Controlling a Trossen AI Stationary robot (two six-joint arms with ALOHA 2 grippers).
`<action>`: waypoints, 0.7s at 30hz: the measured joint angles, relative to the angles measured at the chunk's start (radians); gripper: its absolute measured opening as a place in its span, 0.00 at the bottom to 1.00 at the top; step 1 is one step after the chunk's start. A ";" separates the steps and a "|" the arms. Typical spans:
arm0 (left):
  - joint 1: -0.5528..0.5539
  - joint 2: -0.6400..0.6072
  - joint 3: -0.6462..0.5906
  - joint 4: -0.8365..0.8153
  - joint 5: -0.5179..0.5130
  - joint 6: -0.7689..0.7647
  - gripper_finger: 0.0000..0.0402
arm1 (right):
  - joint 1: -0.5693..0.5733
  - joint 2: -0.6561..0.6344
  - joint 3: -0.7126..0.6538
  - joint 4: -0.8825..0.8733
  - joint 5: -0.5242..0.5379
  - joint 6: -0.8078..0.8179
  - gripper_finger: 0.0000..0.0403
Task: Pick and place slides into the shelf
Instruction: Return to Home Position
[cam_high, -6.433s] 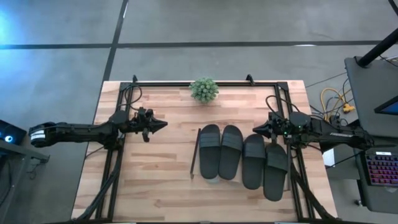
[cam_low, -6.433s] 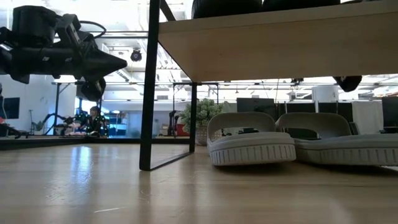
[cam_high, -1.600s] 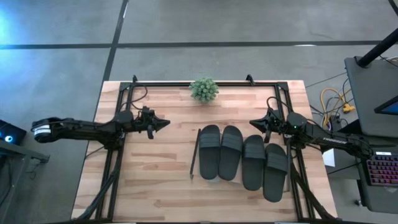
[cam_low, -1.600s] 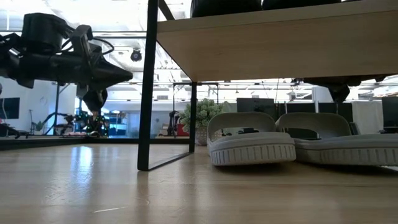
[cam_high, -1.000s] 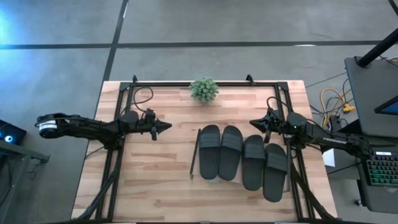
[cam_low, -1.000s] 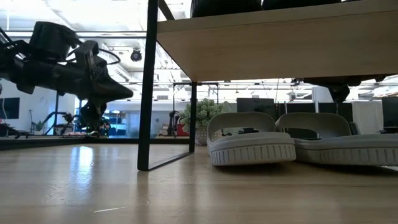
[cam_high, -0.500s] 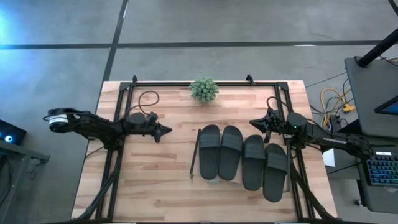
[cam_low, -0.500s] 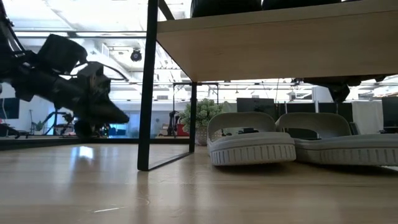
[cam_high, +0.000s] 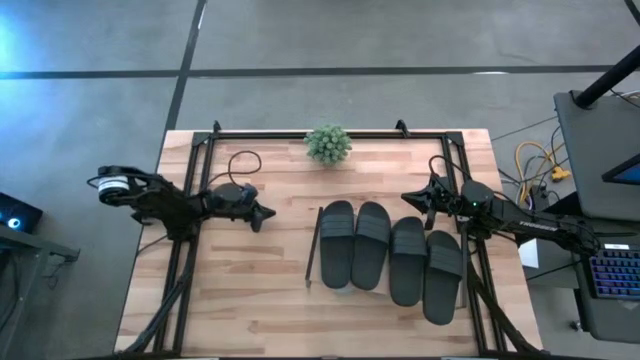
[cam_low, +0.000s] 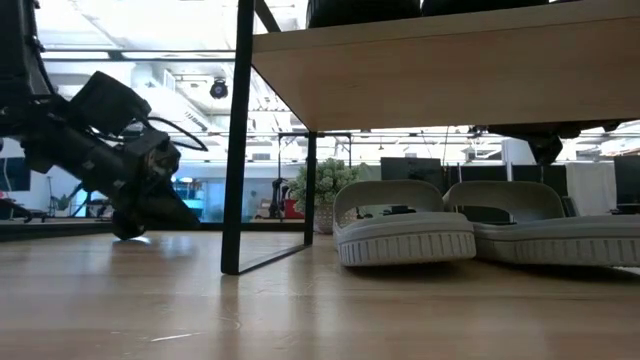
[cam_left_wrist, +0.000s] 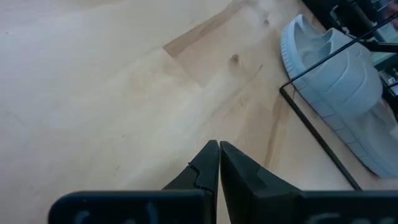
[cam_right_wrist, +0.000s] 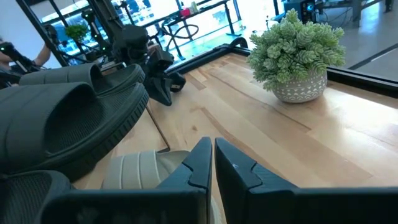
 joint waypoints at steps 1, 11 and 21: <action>0.000 0.006 0.000 0.000 0.000 0.003 0.00 | 0.000 0.000 0.000 0.000 0.000 0.000 0.03; 0.000 0.050 -0.003 0.086 0.008 0.243 0.00 | 0.000 0.000 0.000 0.000 0.000 0.000 0.03; 0.000 0.081 -0.002 0.094 0.005 0.244 0.00 | 0.000 0.000 0.000 0.000 0.000 0.000 0.03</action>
